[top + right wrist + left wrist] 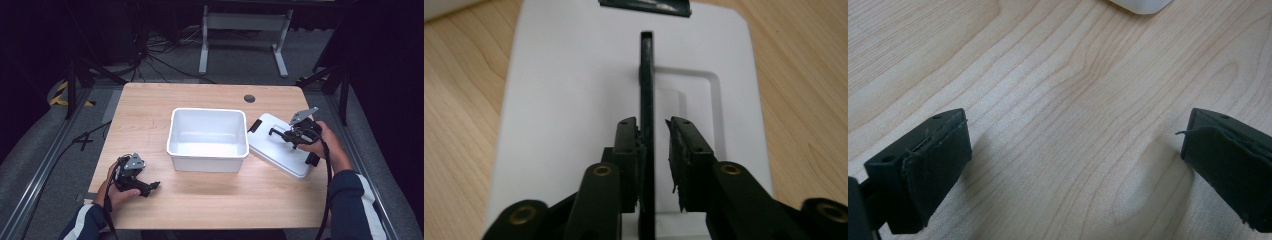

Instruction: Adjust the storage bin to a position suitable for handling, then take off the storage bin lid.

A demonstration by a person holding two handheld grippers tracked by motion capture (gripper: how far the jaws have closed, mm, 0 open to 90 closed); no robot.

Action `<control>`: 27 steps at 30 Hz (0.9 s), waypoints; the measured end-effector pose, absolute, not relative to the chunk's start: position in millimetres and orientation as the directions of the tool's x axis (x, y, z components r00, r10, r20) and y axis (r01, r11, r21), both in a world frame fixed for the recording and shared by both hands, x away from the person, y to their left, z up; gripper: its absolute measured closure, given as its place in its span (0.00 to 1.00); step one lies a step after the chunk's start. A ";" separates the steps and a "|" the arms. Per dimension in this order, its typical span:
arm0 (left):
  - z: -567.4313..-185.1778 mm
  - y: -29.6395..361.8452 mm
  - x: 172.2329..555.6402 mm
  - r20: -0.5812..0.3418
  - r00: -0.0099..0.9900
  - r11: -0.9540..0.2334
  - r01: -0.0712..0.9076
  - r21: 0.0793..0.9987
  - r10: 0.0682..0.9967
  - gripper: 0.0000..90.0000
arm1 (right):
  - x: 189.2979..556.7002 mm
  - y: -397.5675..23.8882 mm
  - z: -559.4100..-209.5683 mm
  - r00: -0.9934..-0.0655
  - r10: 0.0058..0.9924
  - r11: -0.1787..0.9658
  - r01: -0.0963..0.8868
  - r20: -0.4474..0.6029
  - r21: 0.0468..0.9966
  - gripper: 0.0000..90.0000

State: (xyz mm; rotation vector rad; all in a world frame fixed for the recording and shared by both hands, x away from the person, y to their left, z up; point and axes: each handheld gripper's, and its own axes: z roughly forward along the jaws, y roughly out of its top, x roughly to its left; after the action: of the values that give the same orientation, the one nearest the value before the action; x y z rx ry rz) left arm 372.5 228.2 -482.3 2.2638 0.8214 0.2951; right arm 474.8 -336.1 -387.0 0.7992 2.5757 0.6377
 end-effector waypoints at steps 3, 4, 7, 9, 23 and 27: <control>-482.3 228.1 372.8 -0.023 0.774 -0.555 0.474 0.684 0.632 0.00 | 473.3 -336.0 -383.0 -0.773 0.602 0.734 0.436 -0.200 0.521 0.78; -482.4 228.1 372.8 -0.023 0.774 -0.555 0.474 0.684 0.633 0.00 | 473.0 -335.7 -382.1 -0.771 0.603 0.734 0.436 -0.204 0.521 0.77; -482.4 228.1 372.8 -0.023 0.774 -0.555 0.474 0.684 0.633 0.00 | 472.4 -334.9 -380.1 -0.765 0.608 0.729 0.433 -0.213 0.530 0.74; -482.4 228.2 372.8 -0.023 0.775 -0.555 0.474 0.684 0.632 0.00 | 472.1 -334.5 -379.5 -0.754 0.619 0.720 0.433 -0.220 0.542 0.72; -482.3 228.2 372.9 -0.023 0.775 -0.556 0.473 0.684 0.632 0.00 | 459.7 -327.3 -368.2 -0.736 0.640 0.693 0.430 -0.220 0.578 0.58; -482.3 228.3 372.8 -0.023 0.775 -0.555 0.473 0.684 0.632 0.00 | 454.3 -325.6 -363.9 -0.736 0.640 0.693 0.428 -0.222 0.580 0.56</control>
State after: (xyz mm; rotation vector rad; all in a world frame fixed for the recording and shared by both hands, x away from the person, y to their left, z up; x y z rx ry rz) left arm 372.8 228.3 -482.3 2.2654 0.8182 0.2934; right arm 454.3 -325.6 -363.9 0.8291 2.4944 0.7073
